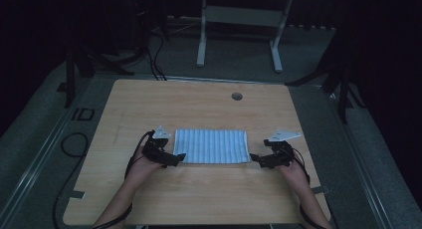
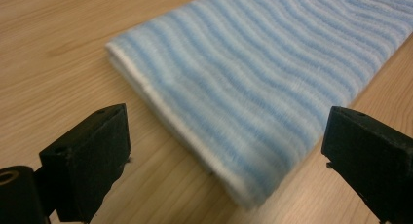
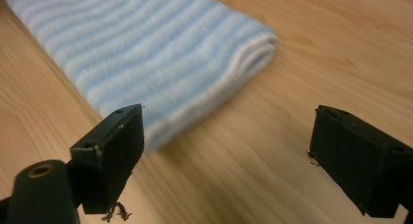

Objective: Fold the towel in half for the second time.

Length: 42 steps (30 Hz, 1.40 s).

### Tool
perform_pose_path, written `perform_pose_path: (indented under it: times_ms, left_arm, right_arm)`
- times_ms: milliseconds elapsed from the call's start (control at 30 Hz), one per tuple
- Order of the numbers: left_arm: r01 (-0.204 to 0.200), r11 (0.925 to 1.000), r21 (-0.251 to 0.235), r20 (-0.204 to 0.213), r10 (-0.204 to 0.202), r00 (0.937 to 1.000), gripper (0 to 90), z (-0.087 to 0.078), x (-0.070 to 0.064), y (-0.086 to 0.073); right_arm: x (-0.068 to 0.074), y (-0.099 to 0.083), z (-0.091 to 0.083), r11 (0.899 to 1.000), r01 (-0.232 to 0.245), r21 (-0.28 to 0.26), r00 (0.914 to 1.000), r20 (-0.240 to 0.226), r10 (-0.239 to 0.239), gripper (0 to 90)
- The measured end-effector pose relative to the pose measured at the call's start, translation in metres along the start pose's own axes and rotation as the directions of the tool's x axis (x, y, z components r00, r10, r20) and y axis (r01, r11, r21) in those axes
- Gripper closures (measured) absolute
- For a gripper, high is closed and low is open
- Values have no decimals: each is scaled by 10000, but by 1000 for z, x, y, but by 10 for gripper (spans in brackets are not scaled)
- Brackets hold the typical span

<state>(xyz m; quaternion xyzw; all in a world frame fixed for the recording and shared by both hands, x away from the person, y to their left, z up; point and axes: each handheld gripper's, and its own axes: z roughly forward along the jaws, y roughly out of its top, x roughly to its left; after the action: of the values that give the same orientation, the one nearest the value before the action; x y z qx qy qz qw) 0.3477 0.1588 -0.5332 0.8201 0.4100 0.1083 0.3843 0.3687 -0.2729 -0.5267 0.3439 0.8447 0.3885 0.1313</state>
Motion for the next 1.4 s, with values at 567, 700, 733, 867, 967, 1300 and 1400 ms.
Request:
perform_pose_path:
  times_ms: [567,700,733,867,967,1300,1400]
  left_arm:
    - [708,9966,-426,-739,-738,9945,37,-34,22,-49]
    - [983,9931,-634,-906,-1038,9905,37,-42,26,-56]
    - [1087,9925,-561,-950,-1137,9890,37,-43,26,-57]
    - [1126,9928,-416,-1440,-1175,9826,25,-47,28,-63]
    - [1230,9902,-664,-1668,-1326,9770,24,-51,31,-66]
    - [1569,9733,-1674,-2266,-1929,9547,25,-66,44,-76]
    - [1709,9639,-2044,-2587,-2216,9402,25,-70,46,-78]
  right_arm:
    - [-14,-51,-41,9968,-780,-188,9901,1152,797,121]
    - [-16,-60,-49,9936,-1027,-466,9870,1191,1076,121]
    - [-17,-62,-51,9928,-1070,-544,9869,1154,1127,121]
    - [-23,-68,-58,9906,-1136,-756,9840,1289,1227,122]
    - [-26,-72,-61,9905,-1144,-761,9794,1583,1253,121]
    - [-35,-77,-68,9813,-1671,-960,9597,2121,1842,123]
    - [-34,-76,-67,9800,-1747,-949,9508,2422,1929,122]
